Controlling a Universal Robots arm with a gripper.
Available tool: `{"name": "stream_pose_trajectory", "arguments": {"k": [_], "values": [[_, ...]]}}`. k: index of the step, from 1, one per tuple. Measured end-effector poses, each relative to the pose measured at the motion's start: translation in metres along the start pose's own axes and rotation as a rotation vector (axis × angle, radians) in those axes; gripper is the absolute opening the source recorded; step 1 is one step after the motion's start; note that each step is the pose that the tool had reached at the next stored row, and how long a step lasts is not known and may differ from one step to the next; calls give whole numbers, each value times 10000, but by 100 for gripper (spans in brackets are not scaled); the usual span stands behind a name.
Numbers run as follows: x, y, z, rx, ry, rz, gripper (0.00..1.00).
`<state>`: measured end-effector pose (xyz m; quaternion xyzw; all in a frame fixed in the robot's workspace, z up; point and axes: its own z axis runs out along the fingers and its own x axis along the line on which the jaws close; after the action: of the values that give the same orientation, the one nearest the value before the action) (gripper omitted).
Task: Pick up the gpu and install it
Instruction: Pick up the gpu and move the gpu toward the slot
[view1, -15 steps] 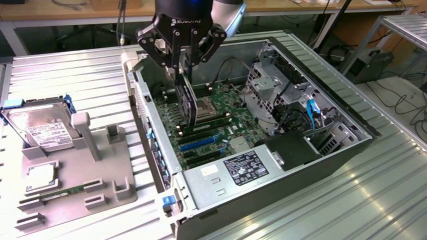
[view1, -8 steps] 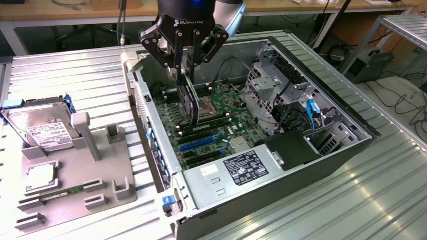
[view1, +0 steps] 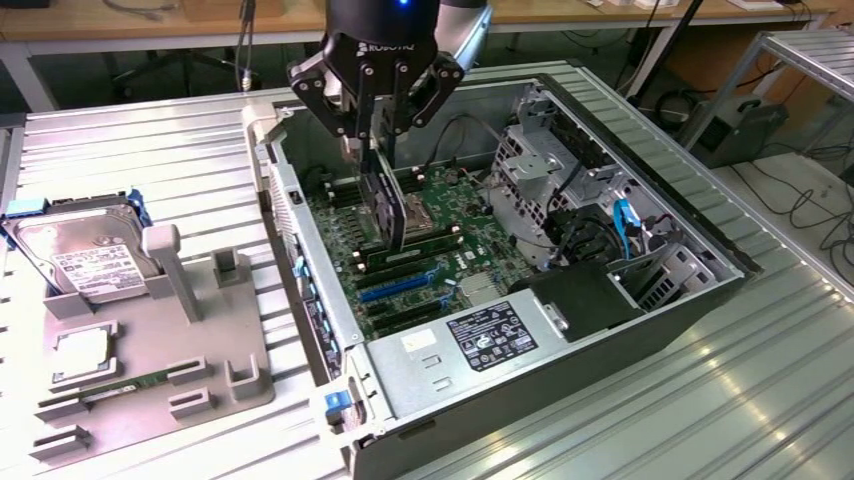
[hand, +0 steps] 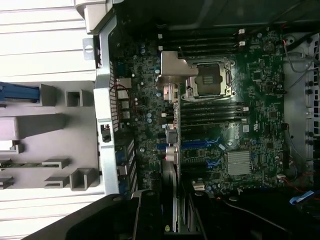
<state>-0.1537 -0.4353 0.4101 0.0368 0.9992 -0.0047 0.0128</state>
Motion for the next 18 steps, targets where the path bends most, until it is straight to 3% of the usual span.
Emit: {"name": "stream_pose_trajectory", "arguments": {"k": [18], "values": [[-130, 25, 58, 51, -1, -2, 26]]}}
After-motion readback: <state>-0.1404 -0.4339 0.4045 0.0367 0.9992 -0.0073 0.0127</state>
